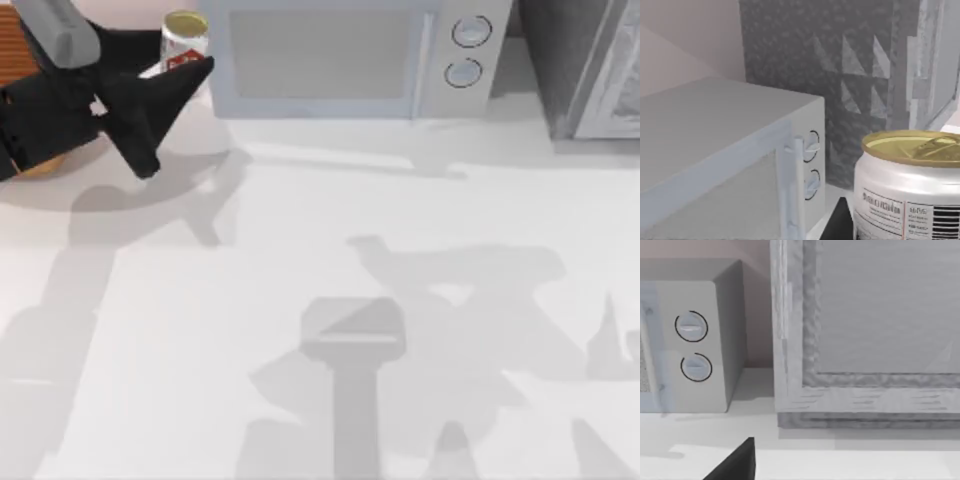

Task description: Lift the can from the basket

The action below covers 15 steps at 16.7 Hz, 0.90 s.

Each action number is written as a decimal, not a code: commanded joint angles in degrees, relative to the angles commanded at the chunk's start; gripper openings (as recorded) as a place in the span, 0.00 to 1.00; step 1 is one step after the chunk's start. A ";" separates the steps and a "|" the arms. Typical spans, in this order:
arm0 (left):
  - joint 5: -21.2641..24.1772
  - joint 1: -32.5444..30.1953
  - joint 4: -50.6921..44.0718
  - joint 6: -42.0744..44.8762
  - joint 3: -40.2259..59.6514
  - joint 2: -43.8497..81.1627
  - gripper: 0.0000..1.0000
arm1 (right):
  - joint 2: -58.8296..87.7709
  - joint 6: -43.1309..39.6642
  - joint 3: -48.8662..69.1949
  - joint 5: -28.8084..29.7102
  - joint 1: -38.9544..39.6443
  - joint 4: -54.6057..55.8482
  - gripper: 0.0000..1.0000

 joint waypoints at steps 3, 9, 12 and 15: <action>9.58 -1.36 8.69 0.36 7.47 16.99 0.00 | 0.00 0.00 0.00 0.00 0.00 0.00 1.00; 24.69 -3.55 22.19 0.89 19.14 44.04 0.00 | 0.00 0.00 0.00 0.00 0.00 0.00 1.00; 29.15 -4.21 26.12 1.01 22.54 52.13 0.00 | 0.00 0.00 0.00 0.00 0.00 0.00 1.00; 30.71 -4.44 27.49 1.05 23.72 54.97 0.00 | 0.00 0.00 0.00 0.00 0.00 0.00 1.00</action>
